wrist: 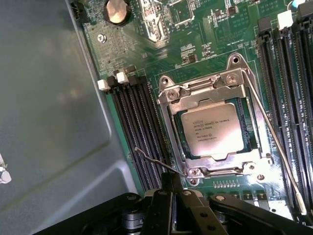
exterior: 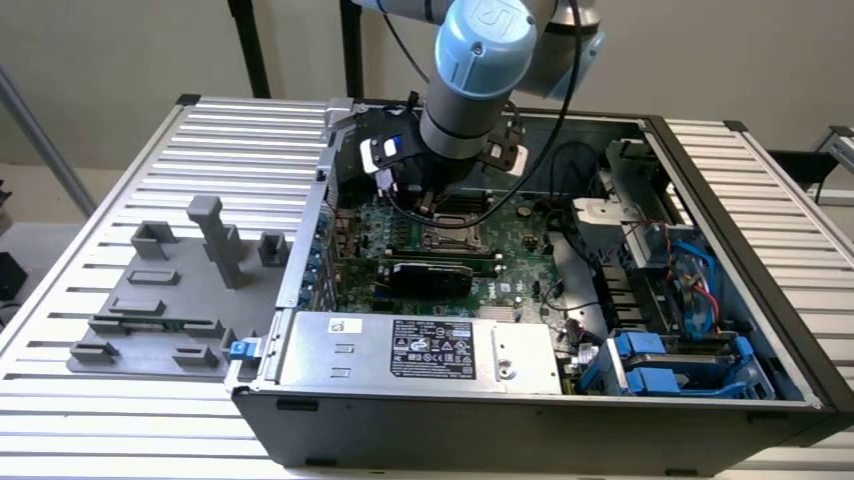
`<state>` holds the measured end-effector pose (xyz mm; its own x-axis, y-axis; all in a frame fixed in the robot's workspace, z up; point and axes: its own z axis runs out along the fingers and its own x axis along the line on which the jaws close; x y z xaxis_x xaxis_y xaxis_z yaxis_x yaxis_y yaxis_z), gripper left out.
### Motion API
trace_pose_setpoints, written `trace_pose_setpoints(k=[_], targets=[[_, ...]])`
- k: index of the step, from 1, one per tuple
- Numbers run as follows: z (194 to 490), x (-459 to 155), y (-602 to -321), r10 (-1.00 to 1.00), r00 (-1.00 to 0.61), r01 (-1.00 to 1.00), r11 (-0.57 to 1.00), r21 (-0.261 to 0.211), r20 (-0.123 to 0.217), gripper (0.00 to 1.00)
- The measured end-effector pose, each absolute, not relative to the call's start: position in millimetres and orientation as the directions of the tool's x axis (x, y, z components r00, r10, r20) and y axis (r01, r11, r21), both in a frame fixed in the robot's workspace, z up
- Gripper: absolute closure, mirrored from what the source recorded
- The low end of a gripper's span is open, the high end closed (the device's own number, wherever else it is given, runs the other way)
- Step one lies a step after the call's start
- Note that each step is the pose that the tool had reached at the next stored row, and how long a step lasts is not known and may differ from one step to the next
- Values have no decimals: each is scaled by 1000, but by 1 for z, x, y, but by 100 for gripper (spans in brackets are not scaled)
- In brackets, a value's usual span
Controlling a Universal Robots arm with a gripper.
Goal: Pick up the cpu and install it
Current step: 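Close the cpu cover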
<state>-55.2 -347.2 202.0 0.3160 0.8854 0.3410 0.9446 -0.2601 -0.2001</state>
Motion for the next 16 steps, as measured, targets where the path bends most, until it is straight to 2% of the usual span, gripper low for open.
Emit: trace_pose_setpoints(k=[16], targets=[[200,-49,-346,866,386,919,-329,-218,318,89]])
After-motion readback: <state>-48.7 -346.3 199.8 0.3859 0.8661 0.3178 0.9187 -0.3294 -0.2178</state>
